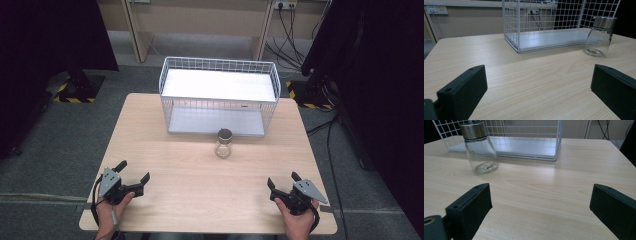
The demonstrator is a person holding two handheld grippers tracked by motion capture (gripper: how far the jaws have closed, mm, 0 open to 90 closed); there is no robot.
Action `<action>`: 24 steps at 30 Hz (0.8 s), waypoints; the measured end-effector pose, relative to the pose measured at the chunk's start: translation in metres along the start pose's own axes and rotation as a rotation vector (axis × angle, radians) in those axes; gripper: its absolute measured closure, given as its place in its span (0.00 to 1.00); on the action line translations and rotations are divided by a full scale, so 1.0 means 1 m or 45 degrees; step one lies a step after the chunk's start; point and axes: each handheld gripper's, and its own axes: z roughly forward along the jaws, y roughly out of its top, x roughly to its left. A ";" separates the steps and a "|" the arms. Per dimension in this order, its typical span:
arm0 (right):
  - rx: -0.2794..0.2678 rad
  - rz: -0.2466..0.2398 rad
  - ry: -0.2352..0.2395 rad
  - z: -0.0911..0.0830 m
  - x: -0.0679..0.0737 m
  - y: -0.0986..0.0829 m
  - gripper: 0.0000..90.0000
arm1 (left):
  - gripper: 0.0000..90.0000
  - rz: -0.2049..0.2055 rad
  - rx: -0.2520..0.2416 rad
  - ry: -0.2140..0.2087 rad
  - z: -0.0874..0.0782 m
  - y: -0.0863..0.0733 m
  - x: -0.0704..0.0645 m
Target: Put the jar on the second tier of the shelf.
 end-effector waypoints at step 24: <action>-0.024 -0.108 0.177 0.061 0.044 0.056 0.03 | 0.00 -0.005 0.005 0.002 0.001 0.000 0.000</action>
